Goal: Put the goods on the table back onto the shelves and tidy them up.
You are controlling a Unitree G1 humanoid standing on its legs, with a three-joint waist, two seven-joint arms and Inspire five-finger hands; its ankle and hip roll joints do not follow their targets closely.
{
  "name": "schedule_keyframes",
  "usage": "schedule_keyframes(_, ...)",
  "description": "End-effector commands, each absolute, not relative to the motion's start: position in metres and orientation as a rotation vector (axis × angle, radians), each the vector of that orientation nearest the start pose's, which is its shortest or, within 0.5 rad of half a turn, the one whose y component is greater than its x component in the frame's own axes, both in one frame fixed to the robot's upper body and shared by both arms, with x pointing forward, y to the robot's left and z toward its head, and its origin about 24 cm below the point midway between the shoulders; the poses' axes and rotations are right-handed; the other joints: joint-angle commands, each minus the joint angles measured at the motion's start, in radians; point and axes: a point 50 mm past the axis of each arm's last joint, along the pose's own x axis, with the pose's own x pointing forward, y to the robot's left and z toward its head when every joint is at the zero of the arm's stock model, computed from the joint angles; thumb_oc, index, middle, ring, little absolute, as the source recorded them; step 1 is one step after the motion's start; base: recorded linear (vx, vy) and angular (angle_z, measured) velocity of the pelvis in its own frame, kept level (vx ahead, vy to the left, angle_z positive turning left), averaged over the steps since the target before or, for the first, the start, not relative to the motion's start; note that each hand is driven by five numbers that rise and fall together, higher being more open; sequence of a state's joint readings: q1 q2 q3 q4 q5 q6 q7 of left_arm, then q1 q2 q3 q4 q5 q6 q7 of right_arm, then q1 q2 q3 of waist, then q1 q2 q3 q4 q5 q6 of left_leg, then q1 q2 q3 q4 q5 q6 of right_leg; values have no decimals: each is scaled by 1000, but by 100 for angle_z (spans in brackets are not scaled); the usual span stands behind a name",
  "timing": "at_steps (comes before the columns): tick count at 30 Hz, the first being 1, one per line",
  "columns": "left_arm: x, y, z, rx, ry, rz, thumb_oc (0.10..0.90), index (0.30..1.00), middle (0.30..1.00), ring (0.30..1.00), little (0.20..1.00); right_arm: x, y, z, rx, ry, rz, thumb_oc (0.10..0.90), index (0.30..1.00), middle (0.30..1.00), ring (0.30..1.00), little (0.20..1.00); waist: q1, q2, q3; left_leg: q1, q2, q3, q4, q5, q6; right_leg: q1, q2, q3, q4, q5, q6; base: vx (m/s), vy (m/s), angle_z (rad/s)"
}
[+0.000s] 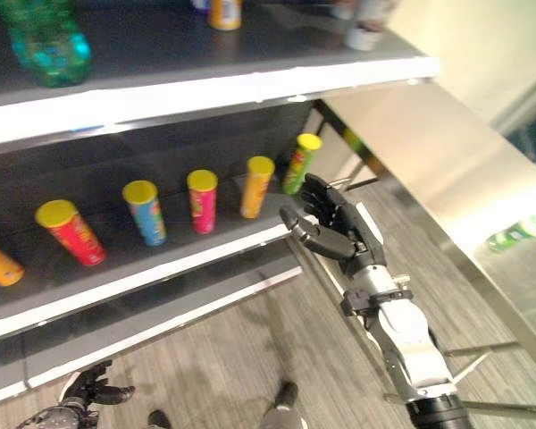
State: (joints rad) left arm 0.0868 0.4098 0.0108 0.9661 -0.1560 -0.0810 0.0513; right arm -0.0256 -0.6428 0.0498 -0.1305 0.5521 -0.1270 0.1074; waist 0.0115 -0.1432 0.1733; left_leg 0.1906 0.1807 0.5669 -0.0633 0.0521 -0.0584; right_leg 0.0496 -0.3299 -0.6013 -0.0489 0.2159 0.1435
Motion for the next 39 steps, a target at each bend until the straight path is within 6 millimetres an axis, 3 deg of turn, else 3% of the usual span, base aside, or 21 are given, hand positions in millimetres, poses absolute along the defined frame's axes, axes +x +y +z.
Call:
schedule_keyframes(1,125,279,-123,207,894,250,800,900,900,900,900,248,-256,187,-106,-566,101,800,900,900,900,900,-1,35,-34,-81,9,-68,-11,-38,-53,-5,9,81,-25,-29,111,84,-406,-51)
schedule_keyframes(5,131,274,-122,183,871,248,800,900,900,900,900,239,-278,209,-181,-649,-19,800,900,900,900,900,-42,68,-39,-60,132,-45,3,29,-121,-1,130,123,-32,-134,55,83,-470,-30)
schedule_keyframes(7,137,270,-120,169,843,246,800,900,900,900,900,232,-289,218,-203,-713,-122,800,900,900,900,900,-64,83,-27,-75,208,-54,105,64,-149,17,201,156,-37,-196,11,81,-396,-55)
schedule_keyframes(11,138,267,-120,167,834,240,800,900,900,900,900,227,-293,228,-206,-784,-202,800,900,900,900,900,-62,96,-3,-100,262,-124,247,133,-166,43,260,195,-38,-237,-37,85,-237,-54)
schedule_keyframes(12,137,266,-119,164,829,243,800,900,900,900,900,228,-292,230,-201,-799,-211,800,900,900,900,900,-53,94,5,-123,248,-180,303,127,-153,48,267,213,-38,-250,-48,-61,-109,-77)
schedule_keyframes(13,136,263,-120,154,825,241,800,900,900,900,900,232,-290,232,-206,-809,-215,800,900,900,900,900,-30,81,19,-174,170,-294,338,93,-96,38,262,228,-38,-242,-58,-31,-141,-73)
schedule_keyframes(15,133,260,-122,136,838,245,800,900,900,900,900,237,-292,239,-221,-822,-229,800,900,900,900,900,8,60,32,-270,2,-443,306,-40,-37,50,267,297,-38,-247,-59,118,-175,-91)
schedule_keyframes(16,135,259,-122,139,831,238,800,900,900,900,900,236,-295,239,-228,-820,-240,800,900,900,900,900,9,59,30,-282,-20,-442,264,-37,-27,47,265,304,-38,-244,-58,285,-135,-111)
schedule_keyframes(17,137,255,-123,162,840,202,800,900,900,900,900,241,-297,239,-307,-790,-265,800,900,900,900,900,35,76,36,-346,-128,-463,161,19,-11,54,293,330,-38,-238,-52,172,-27,-53)
schedule_keyframes(18,137,254,-123,161,839,202,800,900,900,900,900,241,-297,239,-308,-791,-265,800,900,900,900,900,34,76,33,-348,-129,-462,154,26,-10,48,292,330,-38,-235,-52,200,-32,-22)
schedule_keyframes(20,138,252,-124,176,842,184,800,900,900,900,900,249,-294,242,-350,-777,-249,800,900,900,900,900,64,95,37,-396,-189,-507,83,68,-22,63,328,363,-38,-248,-51,150,-29,-29)
schedule_keyframes(22,138,252,-124,177,842,181,800,900,900,900,900,252,-294,242,-359,-769,-250,800,900,900,900,900,69,103,37,-399,-198,-499,61,87,-27,76,339,374,-38,-261,-52,175,8,-65)
schedule_keyframes(23,135,253,-125,165,849,192,800,900,900,900,900,256,-289,241,-354,-759,-227,800,900,900,900,900,75,109,27,-379,-205,-507,62,86,-9,101,351,396,-38,-278,-57,316,109,-72)
schedule_keyframes(26,128,254,-128,157,874,209,800,900,900,900,900,259,-286,237,-446,-727,-222,800,900,900,900,900,65,91,-4,-297,-205,-487,14,75,17,131,325,399,7,-316,-46,336,142,-106)
schedule_keyframes(28,128,257,-127,165,872,218,800,900,900,900,900,262,-283,235,-472,-717,-223,800,900,900,900,900,66,87,-3,-240,-201,-455,-10,46,55,60,283,402,194,-330,-10,192,162,-74)
schedule_keyframes(31,137,260,-122,172,838,227,800,900,900,900,900,264,-279,238,-490,-723,-213,800,900,900,900,900,42,103,34,-193,-190,-442,-16,25,75,-69,224,369,423,-275,59,12,89,-38)
schedule_keyframes(33,143,262,-120,185,829,222,800,900,900,900,900,263,-283,236,-507,-715,-239,800,900,900,900,900,31,111,48,-176,-187,-457,-14,11,79,-97,202,361,485,-282,42,25,38,7)
schedule_keyframes(34,143,262,-120,185,829,222,800,900,900,900,900,263,-283,236,-507,-715,-240,800,900,900,900,900,31,110,48,-176,-188,-457,-14,11,79,-98,201,361,487,-283,42,63,15,33)
schedule_keyframes(36,142,266,-118,190,821,234,800,900,900,900,900,262,-284,234,-500,-709,-250,800,900,900,900,900,41,115,35,-171,-170,-447,-18,-4,66,-60,116,291,382,-280,22,85,-113,40)
schedule_keyframes(37,146,264,-117,193,812,225,800,900,900,900,900,262,-287,232,-503,-694,-256,800,900,900,900,900,45,112,24,-176,-161,-464,-21,-15,48,-43,87,297,228,-234,24,104,-215,14)
schedule_keyframes(39,145,264,-119,206,831,224,800,900,900,900,900,262,-291,232,-501,-686,-267,800,900,900,900,900,44,92,15,-174,-167,-469,-20,-31,40,-36,93,358,94,-183,42,116,-171,4)
